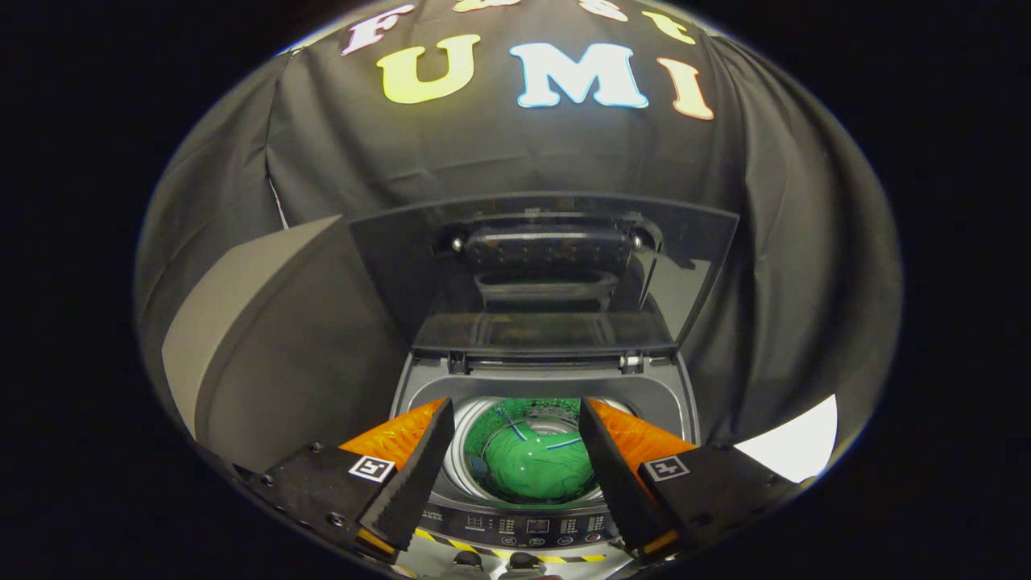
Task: Put the clothes into the washing machine and then close the washing machine lid.
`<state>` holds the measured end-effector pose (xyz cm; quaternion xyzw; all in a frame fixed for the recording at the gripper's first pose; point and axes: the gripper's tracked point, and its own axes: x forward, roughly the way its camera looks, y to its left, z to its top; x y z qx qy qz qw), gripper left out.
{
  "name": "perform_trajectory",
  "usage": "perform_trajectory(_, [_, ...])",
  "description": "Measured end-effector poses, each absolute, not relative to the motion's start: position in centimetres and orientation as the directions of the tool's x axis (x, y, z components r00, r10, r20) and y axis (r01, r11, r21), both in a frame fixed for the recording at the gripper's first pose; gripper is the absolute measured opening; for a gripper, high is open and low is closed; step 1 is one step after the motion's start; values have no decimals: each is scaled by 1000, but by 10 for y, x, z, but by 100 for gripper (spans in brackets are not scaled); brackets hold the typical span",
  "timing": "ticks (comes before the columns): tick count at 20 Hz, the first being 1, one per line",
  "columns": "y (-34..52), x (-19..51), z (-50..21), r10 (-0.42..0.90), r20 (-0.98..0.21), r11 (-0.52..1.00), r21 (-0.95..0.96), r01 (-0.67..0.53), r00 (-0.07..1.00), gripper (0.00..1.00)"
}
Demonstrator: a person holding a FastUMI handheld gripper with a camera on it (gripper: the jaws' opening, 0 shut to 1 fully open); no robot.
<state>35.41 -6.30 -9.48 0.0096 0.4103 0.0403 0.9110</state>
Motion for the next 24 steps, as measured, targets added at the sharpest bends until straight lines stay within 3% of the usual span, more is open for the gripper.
perform_trajectory(13, [-47, 444, 27, 96, -598, 995, 79, -60, 795, 96])
perform_trajectory(24, [-58, 541, 22, 99, -585, 990, 139, -21, 805, 96])
